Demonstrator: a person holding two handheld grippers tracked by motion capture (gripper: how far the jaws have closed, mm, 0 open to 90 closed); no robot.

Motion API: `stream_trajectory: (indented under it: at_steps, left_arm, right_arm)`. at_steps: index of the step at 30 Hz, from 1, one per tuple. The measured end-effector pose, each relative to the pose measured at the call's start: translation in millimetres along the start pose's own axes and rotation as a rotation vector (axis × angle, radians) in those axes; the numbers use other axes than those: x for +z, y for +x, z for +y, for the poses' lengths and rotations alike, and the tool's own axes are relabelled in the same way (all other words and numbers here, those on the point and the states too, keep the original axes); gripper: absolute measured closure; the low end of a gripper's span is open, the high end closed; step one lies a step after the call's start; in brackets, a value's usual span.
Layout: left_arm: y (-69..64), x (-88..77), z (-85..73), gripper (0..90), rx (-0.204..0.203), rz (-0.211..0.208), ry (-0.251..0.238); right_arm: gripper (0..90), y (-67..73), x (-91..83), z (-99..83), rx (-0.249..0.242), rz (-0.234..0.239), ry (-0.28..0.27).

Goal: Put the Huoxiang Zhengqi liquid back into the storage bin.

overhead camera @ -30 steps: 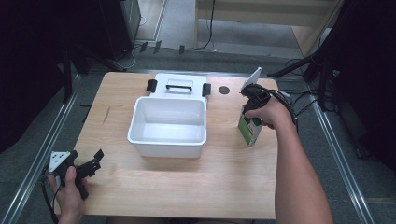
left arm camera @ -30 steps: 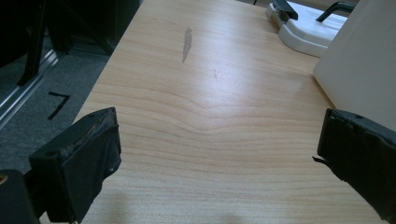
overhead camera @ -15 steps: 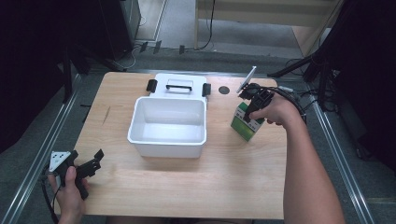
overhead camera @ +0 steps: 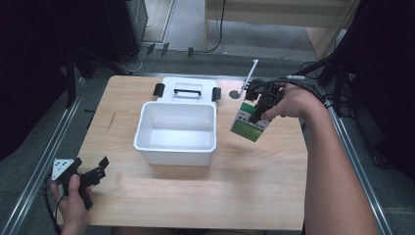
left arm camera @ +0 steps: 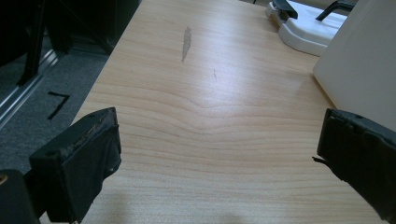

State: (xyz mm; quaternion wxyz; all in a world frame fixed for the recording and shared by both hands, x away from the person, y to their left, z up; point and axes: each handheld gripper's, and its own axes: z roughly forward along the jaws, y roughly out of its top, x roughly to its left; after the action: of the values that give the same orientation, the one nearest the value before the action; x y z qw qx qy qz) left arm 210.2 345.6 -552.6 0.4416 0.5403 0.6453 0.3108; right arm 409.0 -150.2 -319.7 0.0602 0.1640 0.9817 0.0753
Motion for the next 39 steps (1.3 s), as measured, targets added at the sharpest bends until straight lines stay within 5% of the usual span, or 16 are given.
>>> stream_trajectory:
  at_steps: [9,19,39]
  left_arm:
    - [-0.2,0.2,0.0,0.1,0.000,0.002,-0.001]
    - [0.1,0.2,0.1,0.1,-0.004,-0.003,0.001]
    - [0.4,0.4,0.3,0.1,-0.006,-0.003,0.005]
  right_arm:
    - [64.6,14.4,-38.4,31.5,-0.082,0.008,-0.013]
    - [64.7,31.7,-54.4,68.7,-0.151,0.015,-0.024]
    - [64.6,53.7,-45.8,118.8,-0.273,0.015,-0.042]
